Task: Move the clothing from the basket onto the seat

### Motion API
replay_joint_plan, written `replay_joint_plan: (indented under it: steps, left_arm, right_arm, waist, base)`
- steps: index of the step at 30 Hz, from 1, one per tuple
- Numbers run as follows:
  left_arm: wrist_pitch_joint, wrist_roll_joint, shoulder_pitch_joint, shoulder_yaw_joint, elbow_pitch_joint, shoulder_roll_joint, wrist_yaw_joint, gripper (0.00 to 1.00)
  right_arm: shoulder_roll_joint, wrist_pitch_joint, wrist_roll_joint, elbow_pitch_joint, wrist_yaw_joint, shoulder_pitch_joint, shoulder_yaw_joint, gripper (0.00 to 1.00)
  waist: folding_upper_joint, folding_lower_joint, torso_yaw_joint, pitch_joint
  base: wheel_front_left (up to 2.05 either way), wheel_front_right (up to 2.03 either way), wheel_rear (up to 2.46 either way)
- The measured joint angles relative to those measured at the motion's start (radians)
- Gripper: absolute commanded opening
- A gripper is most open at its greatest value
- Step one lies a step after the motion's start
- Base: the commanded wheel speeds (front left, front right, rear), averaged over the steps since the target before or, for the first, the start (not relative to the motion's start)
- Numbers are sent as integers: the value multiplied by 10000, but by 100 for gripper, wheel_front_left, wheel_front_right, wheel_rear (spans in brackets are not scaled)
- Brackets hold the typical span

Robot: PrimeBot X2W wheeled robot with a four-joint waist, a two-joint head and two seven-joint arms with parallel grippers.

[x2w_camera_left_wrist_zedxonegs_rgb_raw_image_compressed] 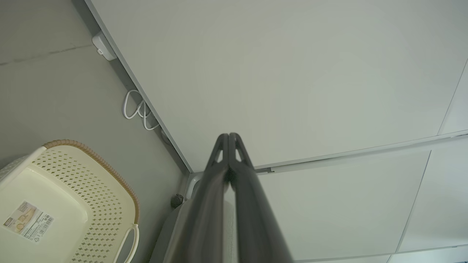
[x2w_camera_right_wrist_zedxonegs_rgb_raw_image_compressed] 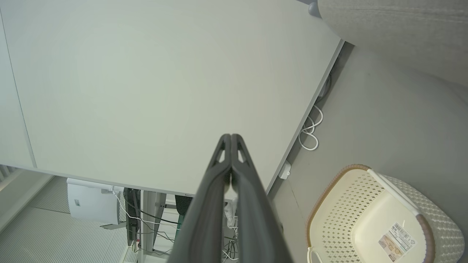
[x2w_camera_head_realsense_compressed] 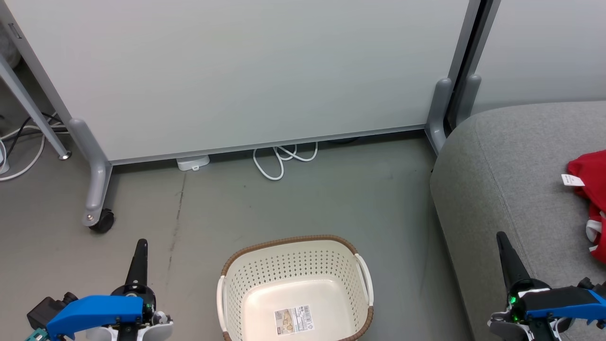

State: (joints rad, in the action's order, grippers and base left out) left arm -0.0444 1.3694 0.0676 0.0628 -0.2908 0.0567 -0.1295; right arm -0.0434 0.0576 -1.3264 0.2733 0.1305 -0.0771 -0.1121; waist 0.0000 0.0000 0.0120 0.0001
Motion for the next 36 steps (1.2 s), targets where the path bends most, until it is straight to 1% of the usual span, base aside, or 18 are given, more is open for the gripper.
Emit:
replay_joint_plan:
  steps: [36]
  left_arm:
    - [-688, 2343, 333, 504, 439, -54, 0, 0]
  right_arm:
    - [-35, 546, -2761, -270, 0, -237, -10, 0]
  waist:
    - [0, 0, -117, 29]
  base:
    - [0, 0, 0]
